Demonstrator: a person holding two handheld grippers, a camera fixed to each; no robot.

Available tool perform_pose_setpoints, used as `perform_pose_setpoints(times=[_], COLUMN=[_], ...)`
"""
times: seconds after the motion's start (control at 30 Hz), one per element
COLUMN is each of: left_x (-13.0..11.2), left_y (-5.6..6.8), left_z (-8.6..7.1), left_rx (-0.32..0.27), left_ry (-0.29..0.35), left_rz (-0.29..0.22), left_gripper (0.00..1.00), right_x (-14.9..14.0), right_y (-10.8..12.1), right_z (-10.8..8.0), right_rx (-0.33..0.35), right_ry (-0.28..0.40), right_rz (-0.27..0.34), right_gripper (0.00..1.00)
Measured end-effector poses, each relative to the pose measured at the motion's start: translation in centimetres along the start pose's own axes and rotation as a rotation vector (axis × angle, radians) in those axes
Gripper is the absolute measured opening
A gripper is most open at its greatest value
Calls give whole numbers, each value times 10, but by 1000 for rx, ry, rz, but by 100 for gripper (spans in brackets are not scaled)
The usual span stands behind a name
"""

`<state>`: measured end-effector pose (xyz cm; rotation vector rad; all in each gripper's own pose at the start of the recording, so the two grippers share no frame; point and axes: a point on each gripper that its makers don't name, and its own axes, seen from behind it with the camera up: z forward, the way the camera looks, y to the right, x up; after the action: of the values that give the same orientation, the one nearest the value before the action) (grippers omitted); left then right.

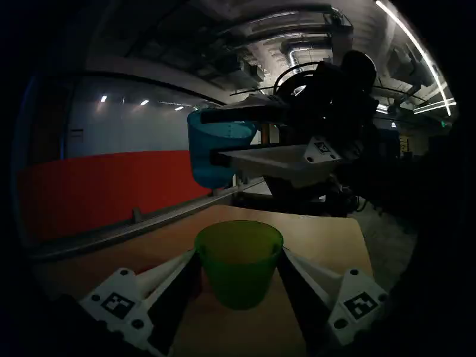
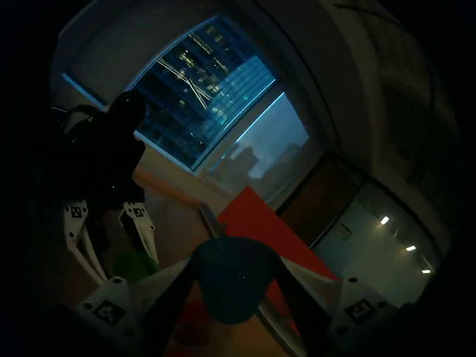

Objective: Pour water

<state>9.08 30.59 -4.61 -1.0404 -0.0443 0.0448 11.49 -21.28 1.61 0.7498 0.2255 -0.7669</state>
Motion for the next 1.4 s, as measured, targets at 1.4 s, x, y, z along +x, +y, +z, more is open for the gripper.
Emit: perform_pose_setpoints(times=[1.4], left_x=[3], left_y=[3], left_z=[4], left_rx=[-15], left_ry=[15], left_rz=[-6], left_gripper=[85], right_x=[20], right_y=[11], right_z=[5], right_rx=[-28], right_ry=[-25], right_rz=[-337], right_gripper=[94])
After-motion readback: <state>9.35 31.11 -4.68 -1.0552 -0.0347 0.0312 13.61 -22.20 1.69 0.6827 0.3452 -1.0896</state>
